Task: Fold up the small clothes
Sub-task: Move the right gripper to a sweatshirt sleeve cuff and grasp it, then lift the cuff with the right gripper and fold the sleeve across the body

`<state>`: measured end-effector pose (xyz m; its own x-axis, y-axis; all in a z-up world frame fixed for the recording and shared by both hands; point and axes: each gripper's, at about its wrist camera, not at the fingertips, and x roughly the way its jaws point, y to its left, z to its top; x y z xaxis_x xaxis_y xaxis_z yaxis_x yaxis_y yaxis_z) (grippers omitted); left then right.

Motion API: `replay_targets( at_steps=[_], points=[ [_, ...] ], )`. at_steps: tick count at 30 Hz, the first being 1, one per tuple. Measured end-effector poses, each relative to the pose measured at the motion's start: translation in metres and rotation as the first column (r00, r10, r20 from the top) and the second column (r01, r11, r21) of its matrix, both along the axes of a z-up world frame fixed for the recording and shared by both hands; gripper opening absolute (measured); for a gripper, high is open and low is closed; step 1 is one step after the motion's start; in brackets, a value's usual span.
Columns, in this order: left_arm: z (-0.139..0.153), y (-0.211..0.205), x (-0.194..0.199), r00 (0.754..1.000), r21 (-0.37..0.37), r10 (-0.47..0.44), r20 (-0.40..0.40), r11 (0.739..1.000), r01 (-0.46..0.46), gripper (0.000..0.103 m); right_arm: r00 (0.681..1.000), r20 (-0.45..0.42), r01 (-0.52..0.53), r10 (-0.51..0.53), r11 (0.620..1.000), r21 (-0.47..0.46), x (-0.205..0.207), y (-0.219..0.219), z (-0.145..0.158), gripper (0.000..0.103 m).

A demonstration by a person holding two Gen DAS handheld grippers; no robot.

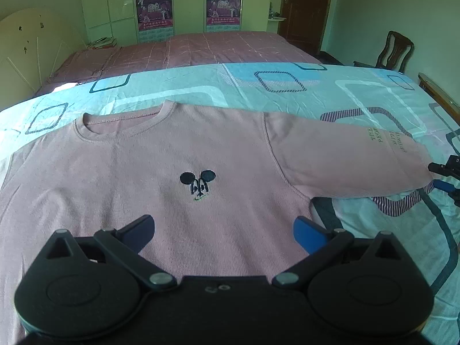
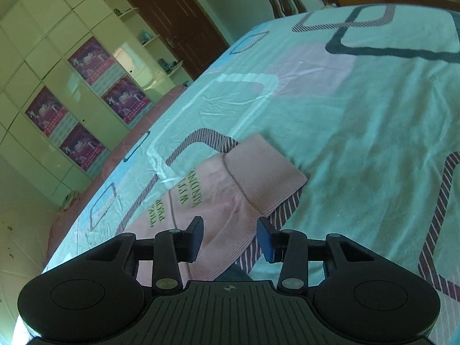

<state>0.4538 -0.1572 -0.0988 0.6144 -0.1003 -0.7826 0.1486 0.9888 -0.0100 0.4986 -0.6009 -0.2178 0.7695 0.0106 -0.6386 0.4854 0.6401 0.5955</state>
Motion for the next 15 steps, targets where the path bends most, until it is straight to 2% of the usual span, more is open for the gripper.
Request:
replay_targets(
  at_steps=[4,6,8,9,10,12,13,14,15],
  points=[
    [0.002,-0.001,0.010,1.000,-0.005,0.008,0.006,1.000,-0.008,0.102,1.000,0.011,0.024,-0.025,0.997,0.070,-0.002,-0.014,-0.012,0.042],
    [0.005,0.003,0.014,1.000,-0.006,0.014,0.018,1.000,-0.014,0.102,0.999,0.024,0.030,-0.032,0.998,0.058,-0.002,-0.016,-0.011,0.042],
    [0.008,0.012,0.018,0.999,-0.014,0.032,0.024,0.999,-0.031,0.102,1.000,0.016,0.026,-0.026,1.000,0.002,-0.001,-0.014,-0.006,0.041],
    [0.009,0.018,0.019,0.999,-0.019,0.043,0.027,0.999,-0.042,0.102,0.999,-0.026,0.023,-0.024,0.998,-0.056,0.002,-0.011,-0.002,0.022],
    [0.011,0.025,0.020,0.998,-0.027,0.056,0.031,0.998,-0.055,0.102,0.998,-0.064,-0.002,-0.006,0.993,-0.116,0.006,-0.008,0.004,0.007],
    [0.013,0.042,0.021,0.997,-0.036,0.068,0.042,0.997,-0.066,0.102,0.999,-0.014,-0.039,0.037,0.968,-0.250,0.002,0.005,0.027,0.007],
    [0.012,0.050,0.021,0.996,-0.031,0.073,0.042,0.997,-0.072,0.102,0.998,-0.040,-0.065,0.055,0.952,-0.300,0.005,0.011,0.031,0.007],
    [0.010,0.060,0.022,0.996,-0.022,0.086,0.035,0.996,-0.085,0.102,0.990,-0.120,-0.104,0.071,0.949,-0.299,0.013,0.013,0.027,0.007],
    [0.007,0.070,0.023,0.995,-0.017,0.100,0.024,0.995,-0.100,0.102,0.980,-0.185,-0.117,0.071,0.962,-0.249,0.019,0.010,0.018,0.007]
  ],
)
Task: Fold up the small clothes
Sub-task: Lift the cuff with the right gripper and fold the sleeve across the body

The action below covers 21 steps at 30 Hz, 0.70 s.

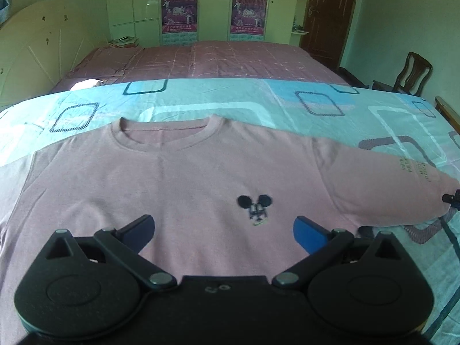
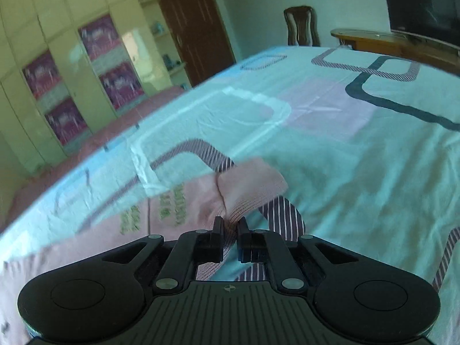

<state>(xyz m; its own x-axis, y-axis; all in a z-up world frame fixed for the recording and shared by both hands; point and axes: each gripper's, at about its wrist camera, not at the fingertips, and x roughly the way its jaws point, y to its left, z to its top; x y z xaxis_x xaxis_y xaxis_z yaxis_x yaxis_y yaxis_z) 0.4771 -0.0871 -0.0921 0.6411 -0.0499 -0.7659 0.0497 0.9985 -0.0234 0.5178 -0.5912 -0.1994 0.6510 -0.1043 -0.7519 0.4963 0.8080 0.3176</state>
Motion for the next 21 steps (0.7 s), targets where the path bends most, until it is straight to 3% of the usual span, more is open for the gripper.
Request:
replay_targets(
  at_steps=[2,4,9,11,15,18,21],
  points=[
    [-0.005,0.021,0.001,0.999,0.006,0.030,-0.025,1.000,-0.030,0.102,1.000,-0.001,0.021,-0.021,1.000,-0.010,-0.003,0.001,0.008,0.007],
    [-0.008,0.045,-0.001,0.998,-0.001,0.056,-0.024,0.998,-0.056,0.102,0.998,0.061,0.020,-0.018,0.999,-0.031,-0.011,0.012,0.028,0.007],
    [-0.017,0.115,-0.006,0.993,-0.076,0.110,-0.031,0.991,-0.112,0.101,0.961,0.198,-0.166,0.195,0.974,-0.153,-0.020,0.105,0.089,0.007],
    [-0.018,0.141,-0.009,0.990,-0.070,0.142,-0.026,0.987,-0.143,0.101,0.923,0.235,-0.269,0.306,0.947,-0.177,-0.019,0.157,0.106,0.007],
    [-0.017,0.185,-0.022,0.980,-0.068,0.198,-0.012,0.978,-0.198,0.101,0.833,0.272,-0.465,0.482,0.876,-0.128,-0.011,0.273,0.118,0.007],
    [-0.016,0.214,-0.035,0.975,-0.082,0.222,-0.012,0.972,-0.222,0.102,0.763,0.258,-0.581,0.593,0.804,-0.127,-0.012,0.353,0.108,0.007],
    [-0.019,0.236,-0.044,0.973,-0.086,0.232,-0.017,0.969,-0.233,0.102,0.679,0.196,-0.694,0.708,0.705,-0.143,-0.011,0.433,0.078,0.007]
  ],
)
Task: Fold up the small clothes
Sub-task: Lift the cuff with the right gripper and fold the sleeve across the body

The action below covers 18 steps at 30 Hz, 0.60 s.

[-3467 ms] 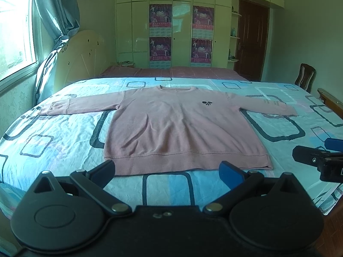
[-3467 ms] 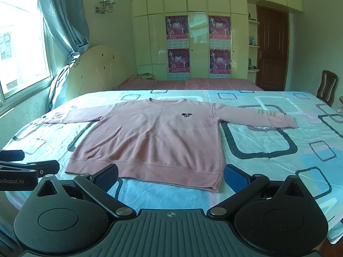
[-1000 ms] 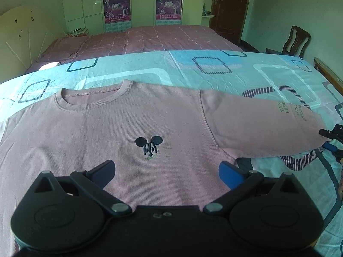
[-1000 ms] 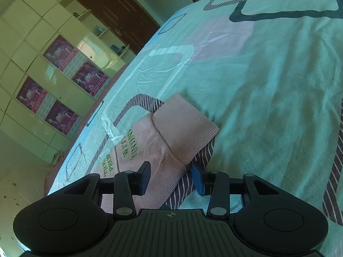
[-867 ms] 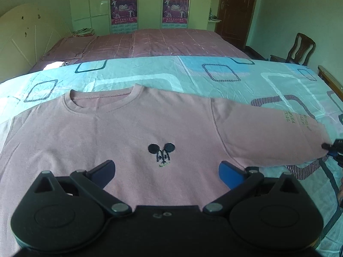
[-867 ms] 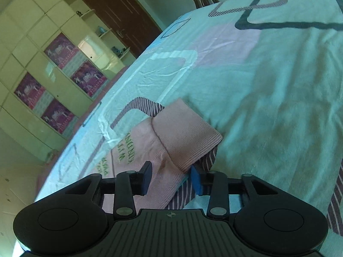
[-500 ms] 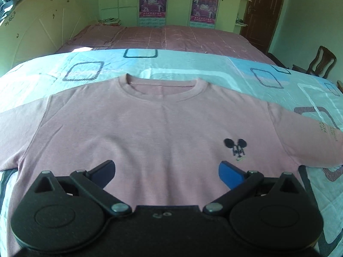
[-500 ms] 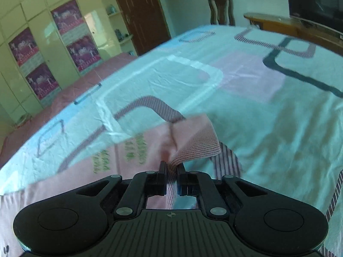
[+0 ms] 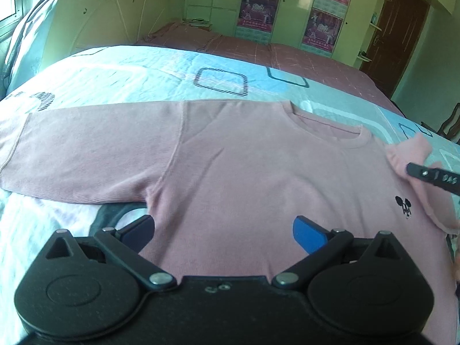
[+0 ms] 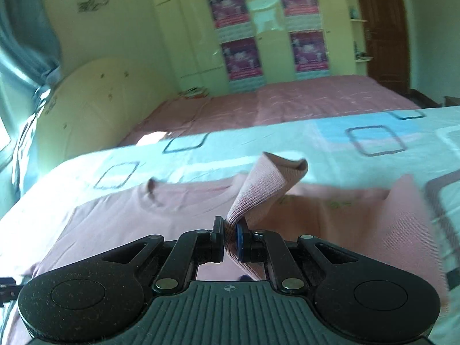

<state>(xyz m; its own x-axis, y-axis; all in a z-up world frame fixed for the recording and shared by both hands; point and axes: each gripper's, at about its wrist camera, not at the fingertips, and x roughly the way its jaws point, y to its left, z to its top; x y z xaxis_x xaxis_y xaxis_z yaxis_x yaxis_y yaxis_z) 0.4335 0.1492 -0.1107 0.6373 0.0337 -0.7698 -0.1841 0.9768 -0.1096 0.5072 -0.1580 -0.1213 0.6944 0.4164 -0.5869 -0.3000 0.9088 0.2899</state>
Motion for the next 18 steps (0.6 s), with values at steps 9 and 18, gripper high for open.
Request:
replay_targets(
  at_steps=[9,18],
  points=[
    [-0.005,-0.002,0.010,0.994,-0.131,-0.088,0.064,0.987,0.095,0.100,0.994,0.044,-0.085,0.099,0.962,-0.261,-0.030,0.049,-0.045,0.063],
    [-0.045,-0.086,0.086,0.965,-0.299,-0.253,0.069,0.918,0.262,0.098,0.994,-0.030,0.097,-0.104,0.978,-0.182,-0.043,-0.065,-0.031,0.058]
  ],
)
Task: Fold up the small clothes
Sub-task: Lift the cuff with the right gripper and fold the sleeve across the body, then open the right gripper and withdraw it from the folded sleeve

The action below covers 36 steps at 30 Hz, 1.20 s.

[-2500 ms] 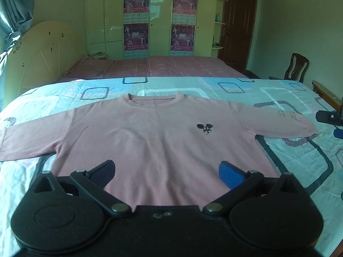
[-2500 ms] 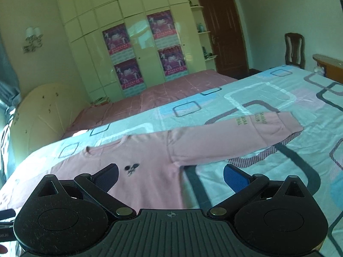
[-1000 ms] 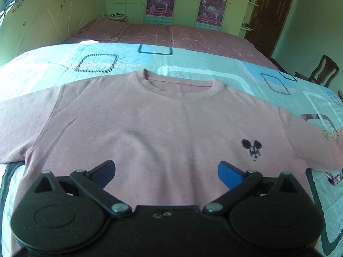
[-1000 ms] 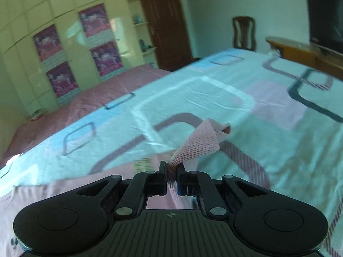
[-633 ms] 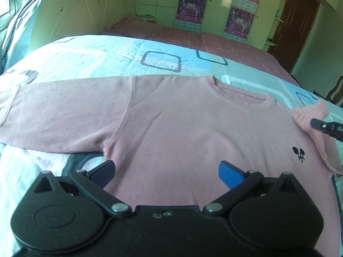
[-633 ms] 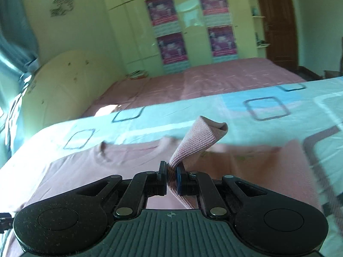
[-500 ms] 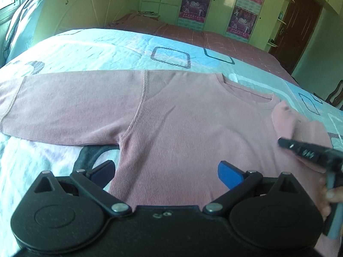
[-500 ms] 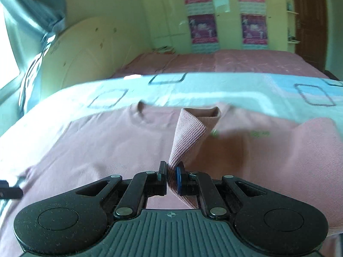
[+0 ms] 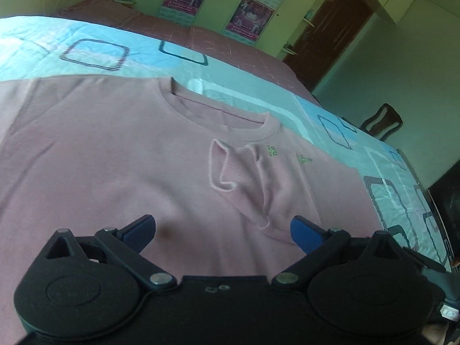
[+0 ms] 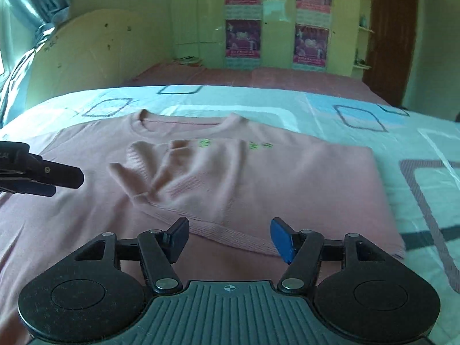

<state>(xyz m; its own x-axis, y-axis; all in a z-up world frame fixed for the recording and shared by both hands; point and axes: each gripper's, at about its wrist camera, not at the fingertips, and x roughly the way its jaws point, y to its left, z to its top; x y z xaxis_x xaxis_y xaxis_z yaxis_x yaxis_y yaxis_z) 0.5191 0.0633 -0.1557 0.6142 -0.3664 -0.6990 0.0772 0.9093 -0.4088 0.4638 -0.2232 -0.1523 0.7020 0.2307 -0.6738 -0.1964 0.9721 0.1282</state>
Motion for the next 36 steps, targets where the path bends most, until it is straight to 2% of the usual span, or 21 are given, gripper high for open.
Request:
replay_targets(
  at_steps=[3,4,5,6,8,9,10,11,13,16,19,22,25,27,29,31,33,36],
  points=[
    [-0.009,-0.021,0.017,0.999,0.006,-0.035,-0.004,0.999,0.035,0.093,0.997,-0.038,0.071,-0.070,0.997,0.024,-0.008,-0.037,0.000,0.050],
    [-0.012,-0.028,0.023,0.999,0.014,-0.049,-0.008,0.999,0.049,0.083,0.994,-0.051,0.100,-0.098,0.994,0.034,-0.010,-0.047,-0.002,0.049],
    [-0.014,-0.034,0.027,0.998,0.026,-0.061,-0.010,0.998,0.061,0.050,0.989,-0.067,0.133,-0.130,0.990,0.046,-0.011,-0.057,-0.003,0.049],
    [-0.017,-0.040,0.031,0.998,0.048,-0.065,-0.018,0.997,0.065,0.037,0.984,-0.080,0.166,-0.161,0.984,0.059,-0.014,-0.068,-0.005,0.048],
    [-0.021,-0.045,0.037,0.998,0.060,-0.064,-0.013,0.996,0.065,0.021,0.971,-0.106,0.221,-0.212,0.972,0.081,-0.020,-0.086,-0.008,0.048],
    [-0.022,-0.044,0.040,0.998,0.044,-0.064,-0.017,0.997,0.065,0.016,0.966,-0.116,0.240,-0.229,0.967,0.090,-0.019,-0.091,-0.010,0.048],
    [-0.021,-0.042,0.041,0.998,0.024,-0.061,-0.016,0.998,0.061,0.007,0.964,-0.120,0.249,-0.237,0.964,0.098,-0.019,-0.094,-0.011,0.048],
    [-0.016,-0.038,0.038,0.999,0.014,-0.049,0.010,0.999,0.049,0.005,0.963,-0.119,0.252,-0.240,0.963,0.099,-0.018,-0.096,-0.011,0.048],
    [0.002,-0.030,0.027,0.996,0.012,-0.034,0.084,0.999,0.033,0.005,0.963,-0.119,0.252,-0.241,0.964,0.084,-0.015,-0.094,-0.010,0.048],
    [0.022,-0.010,0.005,0.990,0.028,0.006,0.141,1.000,-0.010,0.005,0.963,-0.117,0.253,-0.244,0.964,0.077,-0.010,-0.090,-0.011,0.048],
    [0.019,0.013,-0.015,0.989,0.051,0.061,0.134,0.996,-0.068,0.005,0.962,-0.124,0.254,-0.243,0.964,0.076,-0.007,-0.090,-0.011,0.048],
    [-0.006,0.023,-0.015,0.996,0.068,0.067,0.062,0.995,-0.071,0.005,0.965,-0.125,0.238,-0.229,0.970,0.057,-0.005,-0.089,-0.011,0.048],
    [-0.014,0.020,-0.015,0.995,0.072,0.073,0.073,0.994,-0.079,0.006,0.966,-0.130,0.230,-0.222,0.972,0.046,-0.004,-0.089,-0.010,0.048],
    [-0.015,0.020,-0.015,0.994,0.067,0.077,0.072,0.994,-0.082,0.012,0.966,-0.134,0.227,-0.220,0.973,0.040,-0.004,-0.089,-0.009,0.048],
    [-0.014,0.025,-0.016,0.993,0.056,0.087,0.075,0.994,-0.091,0.041,0.966,-0.135,0.228,-0.220,0.973,0.042,-0.006,-0.090,-0.007,0.048],
    [-0.011,0.030,-0.015,0.991,0.059,0.098,0.096,0.993,-0.104,0.060,0.967,-0.130,0.224,-0.218,0.974,0.041,-0.008,-0.091,-0.004,0.048],
    [-0.012,0.036,-0.008,0.991,0.063,0.103,0.088,0.992,-0.109,0.060,0.971,-0.123,0.212,-0.206,0.977,0.038,-0.008,-0.091,-0.004,0.048],
    [-0.019,0.043,0.008,0.992,0.009,0.111,0.061,0.994,-0.112,0.058,0.972,-0.106,0.213,-0.208,0.976,0.036,-0.003,-0.089,-0.006,0.048]
  ],
)
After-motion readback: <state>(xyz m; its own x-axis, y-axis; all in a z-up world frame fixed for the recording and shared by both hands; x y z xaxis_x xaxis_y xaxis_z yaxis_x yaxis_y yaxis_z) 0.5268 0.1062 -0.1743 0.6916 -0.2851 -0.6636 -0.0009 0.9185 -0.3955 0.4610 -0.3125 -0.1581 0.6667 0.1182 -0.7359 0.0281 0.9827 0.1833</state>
